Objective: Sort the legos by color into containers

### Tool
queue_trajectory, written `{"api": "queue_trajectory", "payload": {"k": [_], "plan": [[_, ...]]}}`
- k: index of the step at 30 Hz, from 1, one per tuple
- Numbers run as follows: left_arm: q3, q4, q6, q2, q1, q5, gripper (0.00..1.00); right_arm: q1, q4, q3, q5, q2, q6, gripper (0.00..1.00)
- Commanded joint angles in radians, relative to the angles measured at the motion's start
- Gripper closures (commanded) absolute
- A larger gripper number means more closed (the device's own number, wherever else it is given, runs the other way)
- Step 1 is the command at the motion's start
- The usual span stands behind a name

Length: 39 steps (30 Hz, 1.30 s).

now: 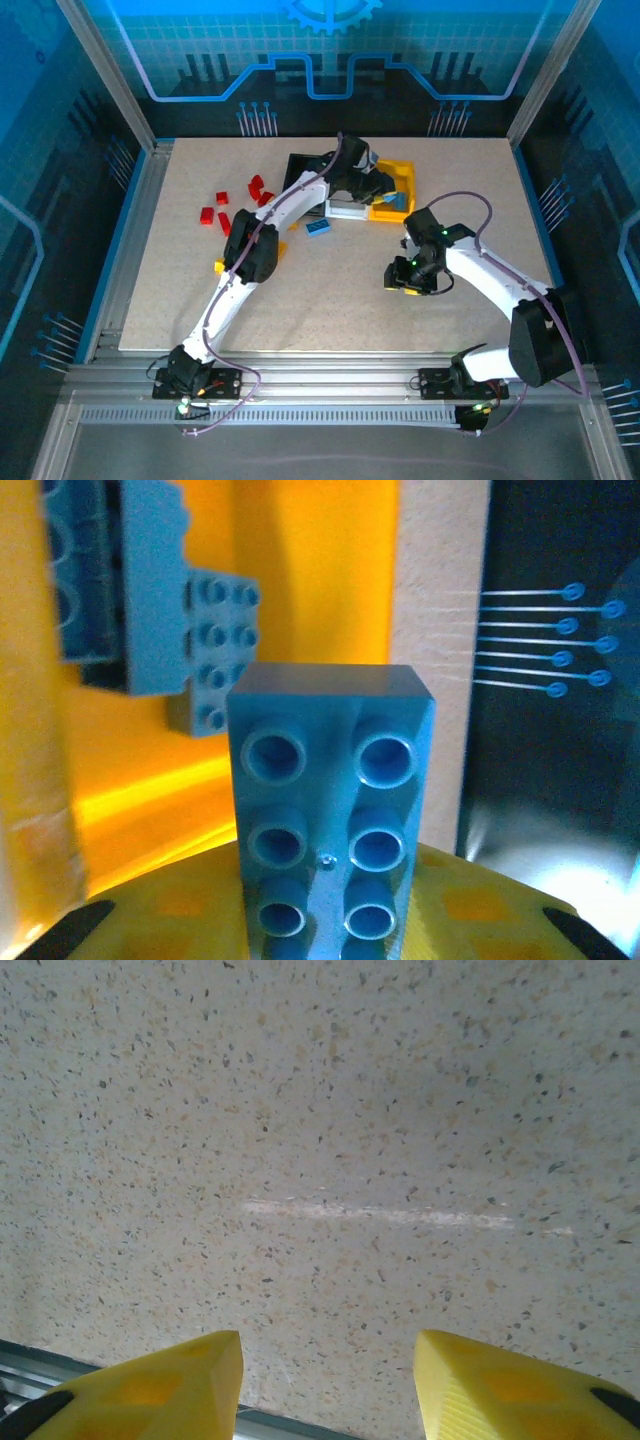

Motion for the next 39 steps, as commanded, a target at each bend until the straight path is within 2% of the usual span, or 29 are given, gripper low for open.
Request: {"api": "queue_trajectory", "payload": {"k": [1, 9, 12, 30, 39], "plan": [[0.067, 0.046, -0.08, 0.041, -0.006, 0.037, 0.65, -0.017, -0.052, 0.014, 0.02, -0.017, -0.044, 0.5], [0.071, 0.04, -0.084, 0.049, -0.014, 0.016, 0.45, -0.055, -0.051, -0.009, 0.009, -0.048, -0.061, 0.47], [0.071, 0.034, -0.079, 0.046, -0.015, 0.013, 0.43, -0.058, -0.049, -0.009, -0.001, -0.044, -0.064, 0.46], [0.074, 0.018, -0.046, 0.029, -0.01, 0.018, 0.39, -0.059, -0.063, -0.053, 0.008, -0.078, -0.034, 0.46], [0.044, -0.093, 0.077, -0.07, 0.012, -0.025, 0.38, -0.05, -0.029, -0.05, 0.008, -0.078, 0.001, 0.46]]}}
